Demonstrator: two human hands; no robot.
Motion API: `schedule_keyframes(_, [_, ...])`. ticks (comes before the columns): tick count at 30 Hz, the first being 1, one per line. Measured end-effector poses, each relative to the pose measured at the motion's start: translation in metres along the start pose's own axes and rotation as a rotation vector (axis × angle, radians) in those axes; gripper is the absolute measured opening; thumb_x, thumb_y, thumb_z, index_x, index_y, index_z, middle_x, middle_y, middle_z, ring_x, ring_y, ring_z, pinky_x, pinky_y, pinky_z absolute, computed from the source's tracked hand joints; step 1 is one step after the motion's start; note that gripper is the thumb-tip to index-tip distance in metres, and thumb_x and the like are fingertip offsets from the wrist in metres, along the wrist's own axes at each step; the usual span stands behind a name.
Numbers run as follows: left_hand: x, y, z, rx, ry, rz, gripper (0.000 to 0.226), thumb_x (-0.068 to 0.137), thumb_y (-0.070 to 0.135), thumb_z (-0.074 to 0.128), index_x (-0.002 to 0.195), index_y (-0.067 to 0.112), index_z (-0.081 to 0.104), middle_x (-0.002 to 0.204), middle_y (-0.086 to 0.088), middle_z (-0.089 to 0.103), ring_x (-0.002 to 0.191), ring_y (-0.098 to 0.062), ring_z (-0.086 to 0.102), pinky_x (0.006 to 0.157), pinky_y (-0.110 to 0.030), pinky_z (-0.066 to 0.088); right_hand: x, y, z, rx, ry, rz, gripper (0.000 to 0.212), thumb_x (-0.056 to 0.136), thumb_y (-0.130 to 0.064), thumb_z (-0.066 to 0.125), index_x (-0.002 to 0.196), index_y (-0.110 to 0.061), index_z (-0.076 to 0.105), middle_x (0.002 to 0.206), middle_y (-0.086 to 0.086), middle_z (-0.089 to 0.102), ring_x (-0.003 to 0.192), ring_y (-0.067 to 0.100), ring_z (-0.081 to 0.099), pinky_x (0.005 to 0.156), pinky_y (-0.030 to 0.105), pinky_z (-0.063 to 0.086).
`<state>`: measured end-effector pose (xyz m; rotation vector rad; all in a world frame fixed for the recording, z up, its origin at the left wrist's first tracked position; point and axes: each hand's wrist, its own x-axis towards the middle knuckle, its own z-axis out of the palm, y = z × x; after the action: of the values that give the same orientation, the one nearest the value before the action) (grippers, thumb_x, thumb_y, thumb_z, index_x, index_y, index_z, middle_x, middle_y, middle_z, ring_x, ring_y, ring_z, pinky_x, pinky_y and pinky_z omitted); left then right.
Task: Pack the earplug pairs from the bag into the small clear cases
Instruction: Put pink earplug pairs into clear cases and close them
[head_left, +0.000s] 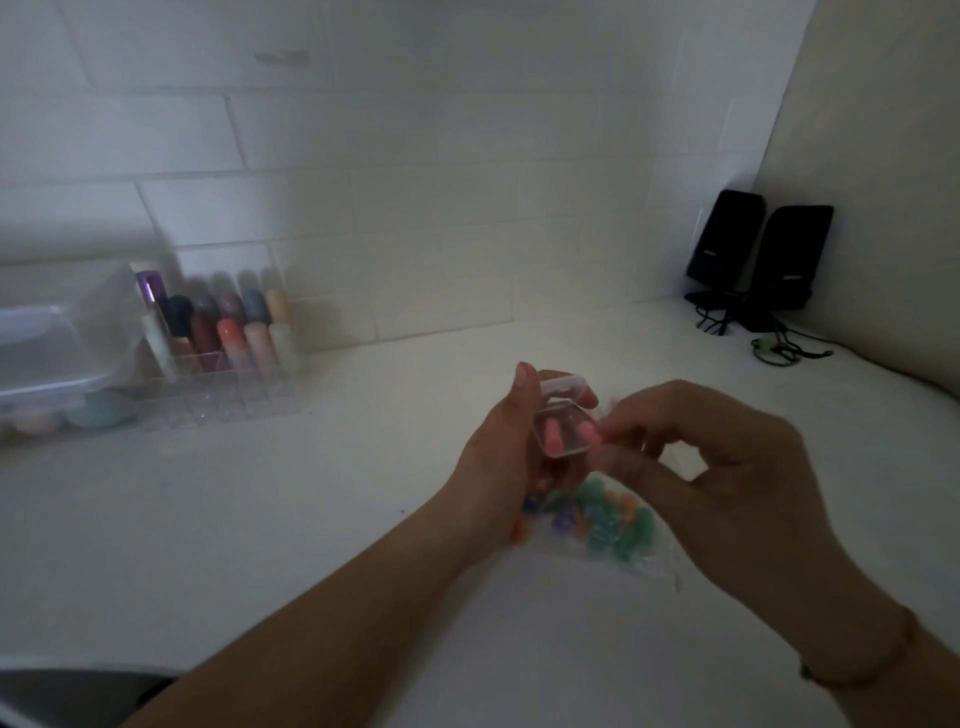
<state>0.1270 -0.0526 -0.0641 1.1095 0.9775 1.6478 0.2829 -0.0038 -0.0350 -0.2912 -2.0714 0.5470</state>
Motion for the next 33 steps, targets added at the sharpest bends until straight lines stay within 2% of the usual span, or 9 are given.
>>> schedule_keyframes(4, [-0.001,0.001,0.003,-0.016,-0.061,-0.001,0.064,0.068,0.081,0.056,0.091,0.022,0.066,0.084,-0.011,0.057,0.082,-0.034,0.041,0.068,-0.036,0.034,-0.001,0.001,0.007,0.005,0.004,0.017,0.010,0.077,-0.026,0.077,0.087,-0.026,0.075,0.084,-0.012,0.069,0.071,0.014,0.061,0.057,0.033,0.047])
schedule_keyframes(9, [0.000,-0.002,0.000,0.006,-0.092,-0.025,0.058,0.075,0.079,0.051,0.093,0.025,0.065,0.088,-0.017,0.054,0.074,-0.029,0.042,0.061,-0.035,0.036,-0.002,0.002,0.009,0.033,0.029,0.141,0.012,0.075,-0.034,0.071,0.085,-0.037,0.076,0.084,-0.014,0.069,0.074,0.015,0.063,0.054,0.034,0.048])
schedule_keyframes(13, [-0.001,-0.003,-0.003,0.000,-0.113,-0.017,0.037,0.088,0.055,0.047,0.101,0.023,0.061,0.079,-0.007,0.053,0.064,-0.025,0.041,0.055,-0.035,0.035,-0.003,-0.001,0.006,-0.009,-0.001,0.109,0.013,0.080,-0.023,0.077,0.088,-0.032,0.076,0.087,-0.013,0.068,0.083,0.009,0.063,0.065,0.014,0.044])
schedule_keyframes(15, [0.000,-0.002,-0.004,0.008,-0.145,-0.037,0.024,0.084,0.036,0.055,0.106,0.028,0.058,0.074,-0.007,0.049,0.053,-0.020,0.039,0.046,-0.027,0.033,-0.002,-0.001,-0.001,-0.026,0.065,0.122,0.005,0.081,-0.030,0.070,0.085,-0.032,0.073,0.084,-0.015,0.069,0.080,0.009,0.063,0.064,0.014,0.044])
schedule_keyframes(19, [-0.001,0.000,-0.012,0.076,-0.121,-0.028,0.048,0.086,0.011,0.057,0.119,0.043,0.045,0.080,-0.009,0.056,0.059,-0.016,0.051,0.052,-0.023,0.042,0.000,0.004,-0.012,-0.026,0.169,0.255,0.007,0.087,-0.035,0.063,0.088,-0.038,0.069,0.082,-0.017,0.068,0.073,0.011,0.062,0.055,0.014,0.046])
schedule_keyframes(21, [-0.004,-0.001,-0.013,0.162,-0.147,0.044,0.055,0.087,0.016,0.059,0.132,0.036,0.032,0.080,0.003,0.063,0.065,-0.009,0.058,0.061,-0.019,0.046,-0.001,0.006,-0.008,-0.109,0.059,0.284,0.017,0.089,-0.050,0.058,0.097,-0.040,0.069,0.086,-0.022,0.065,0.079,0.006,0.060,0.059,0.010,0.043])
schedule_keyframes(24, [-0.008,0.001,-0.007,0.334,-0.165,0.144,0.056,0.093,0.017,0.060,0.136,0.029,0.026,0.075,0.011,0.063,0.059,-0.007,0.052,0.059,-0.018,0.045,-0.003,0.010,-0.003,-0.222,-0.088,0.264,0.038,0.088,-0.063,0.045,0.101,-0.037,0.070,0.094,-0.025,0.063,0.086,0.004,0.057,0.063,0.009,0.036])
schedule_keyframes(27, [-0.008,0.008,-0.005,0.245,-0.167,0.099,0.041,0.094,0.013,0.055,0.131,0.017,0.039,0.079,0.005,0.068,0.067,-0.014,0.060,0.065,-0.024,0.050,-0.002,0.014,-0.006,-0.191,-0.107,0.266,0.035,0.089,-0.064,0.043,0.101,-0.043,0.068,0.094,-0.027,0.063,0.086,0.004,0.058,0.063,0.011,0.038])
schedule_keyframes(33, [-0.010,0.011,-0.001,0.098,-0.165,-0.083,0.041,0.093,0.032,0.047,0.124,0.005,0.047,0.068,-0.013,0.062,0.053,-0.022,0.058,0.047,-0.027,0.038,-0.004,0.016,-0.001,-0.125,-0.067,0.213,0.022,0.086,-0.057,0.062,0.095,-0.038,0.060,0.087,-0.016,0.064,0.078,0.011,0.061,0.060,0.013,0.041])
